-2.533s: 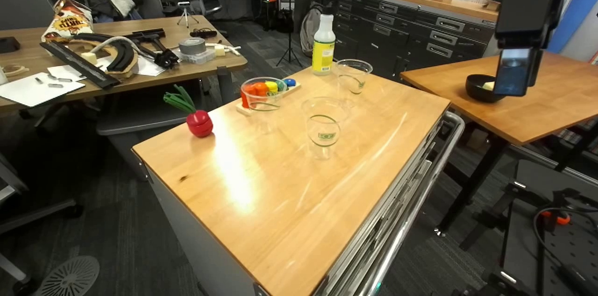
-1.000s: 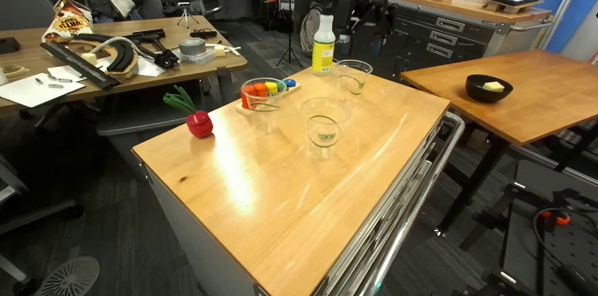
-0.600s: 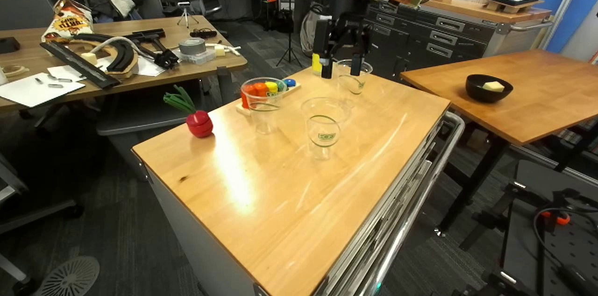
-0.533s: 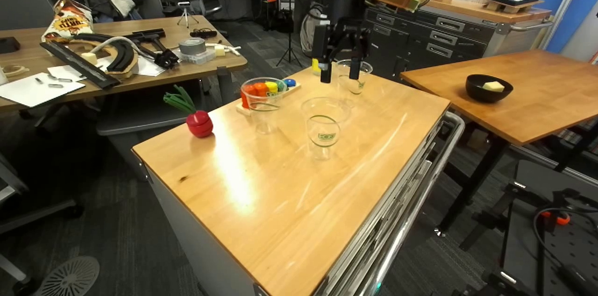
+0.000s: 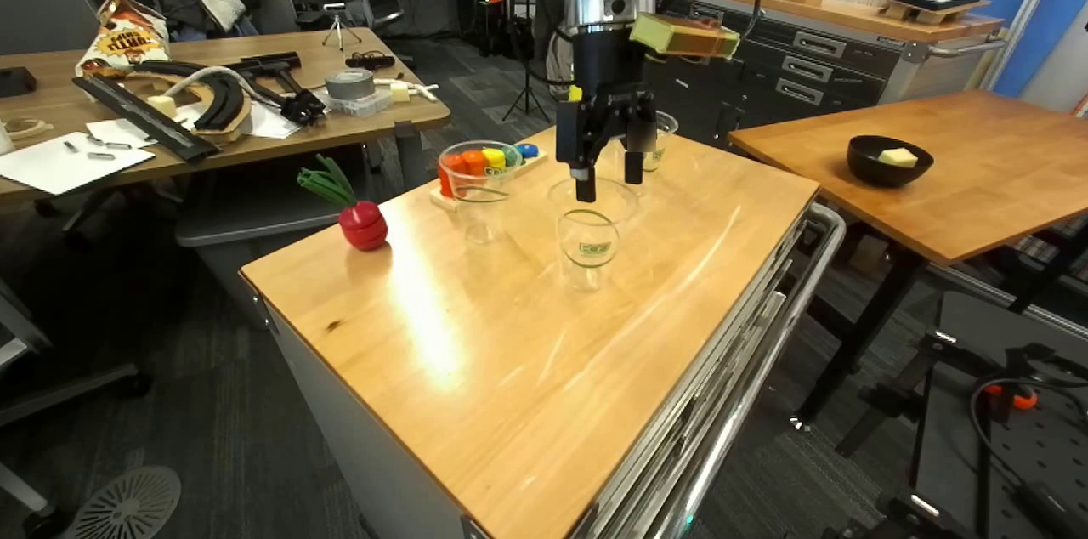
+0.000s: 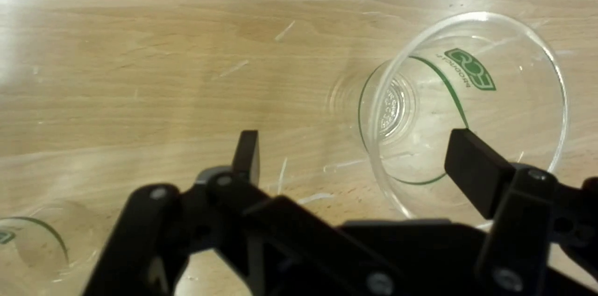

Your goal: Stack up the three plastic cups on the table.

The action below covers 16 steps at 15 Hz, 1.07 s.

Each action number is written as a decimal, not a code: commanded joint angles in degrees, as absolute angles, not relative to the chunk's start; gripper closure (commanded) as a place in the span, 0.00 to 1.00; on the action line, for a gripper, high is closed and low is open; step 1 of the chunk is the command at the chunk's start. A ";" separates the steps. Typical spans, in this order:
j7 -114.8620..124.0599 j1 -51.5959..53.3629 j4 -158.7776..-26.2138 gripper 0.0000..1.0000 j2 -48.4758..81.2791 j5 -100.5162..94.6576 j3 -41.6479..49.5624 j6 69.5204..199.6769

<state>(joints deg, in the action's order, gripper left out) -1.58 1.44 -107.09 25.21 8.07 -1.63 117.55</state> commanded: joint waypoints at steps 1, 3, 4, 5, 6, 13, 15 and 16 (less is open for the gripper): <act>-0.87 2.79 -107.50 0.00 24.09 4.98 -1.85 118.69; -1.02 2.97 -107.67 0.25 24.31 4.24 -1.74 118.55; -1.29 2.86 -107.57 0.25 24.77 4.00 -1.73 118.32; -1.64 2.64 -107.57 0.34 25.15 4.24 -1.85 118.45; -1.69 2.48 -107.56 0.42 25.55 4.53 -1.91 118.37; -2.56 1.49 -108.94 0.96 24.87 7.59 -2.69 119.15; -2.82 0.98 -109.44 1.00 24.39 9.18 -2.80 119.94; -3.14 0.68 -109.74 1.00 23.90 10.18 -2.90 120.03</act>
